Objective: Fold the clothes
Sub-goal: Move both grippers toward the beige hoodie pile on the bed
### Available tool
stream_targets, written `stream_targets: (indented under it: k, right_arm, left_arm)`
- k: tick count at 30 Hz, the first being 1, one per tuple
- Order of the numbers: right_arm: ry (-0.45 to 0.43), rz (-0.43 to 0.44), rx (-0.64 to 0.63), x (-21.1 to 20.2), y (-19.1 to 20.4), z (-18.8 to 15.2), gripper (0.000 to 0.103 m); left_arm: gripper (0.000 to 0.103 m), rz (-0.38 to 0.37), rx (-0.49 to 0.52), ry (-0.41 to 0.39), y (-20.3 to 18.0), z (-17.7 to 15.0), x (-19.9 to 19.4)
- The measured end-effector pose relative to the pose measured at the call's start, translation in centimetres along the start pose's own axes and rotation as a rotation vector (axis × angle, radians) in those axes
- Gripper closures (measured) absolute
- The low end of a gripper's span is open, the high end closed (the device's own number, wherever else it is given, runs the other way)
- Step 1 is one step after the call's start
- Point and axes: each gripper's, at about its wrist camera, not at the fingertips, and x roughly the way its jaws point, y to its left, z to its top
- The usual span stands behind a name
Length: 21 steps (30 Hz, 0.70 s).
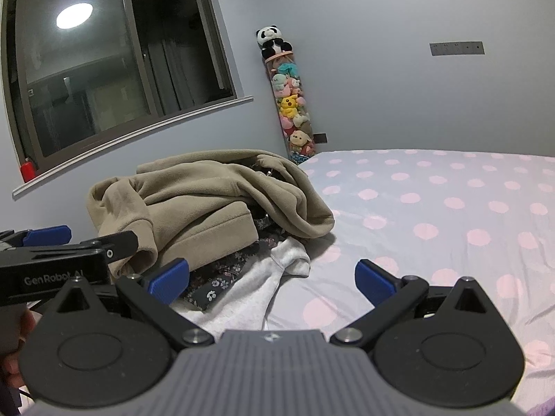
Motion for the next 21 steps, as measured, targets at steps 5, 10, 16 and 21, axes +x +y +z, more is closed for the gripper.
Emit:
stream_targets:
  k: [5,10,16,21]
  right_arm:
    - [0.007,0.005,0.008,0.0,-0.1,-0.2,0.001]
    - [-0.018,0.019,-0.028,-0.1,0.5,-0.3,0.001]
    - [-0.030,0.031,-0.050,-0.1,1.0,-0.4,0.001]
    - [-0.037,0.023,-0.078,0.0,1.5,-0.7,0.001]
  left_arm:
    - [0.003,-0.002,-0.002,0.008,-0.1,-0.2,0.0]
    - [0.003,-0.003,-0.007,0.017,0.1,-0.3,0.2]
    - [0.003,-0.007,-0.007,0.028,0.7,-0.6,0.7]
    - [0.003,-0.005,-0.007,0.032,0.9,-0.9,1.1]
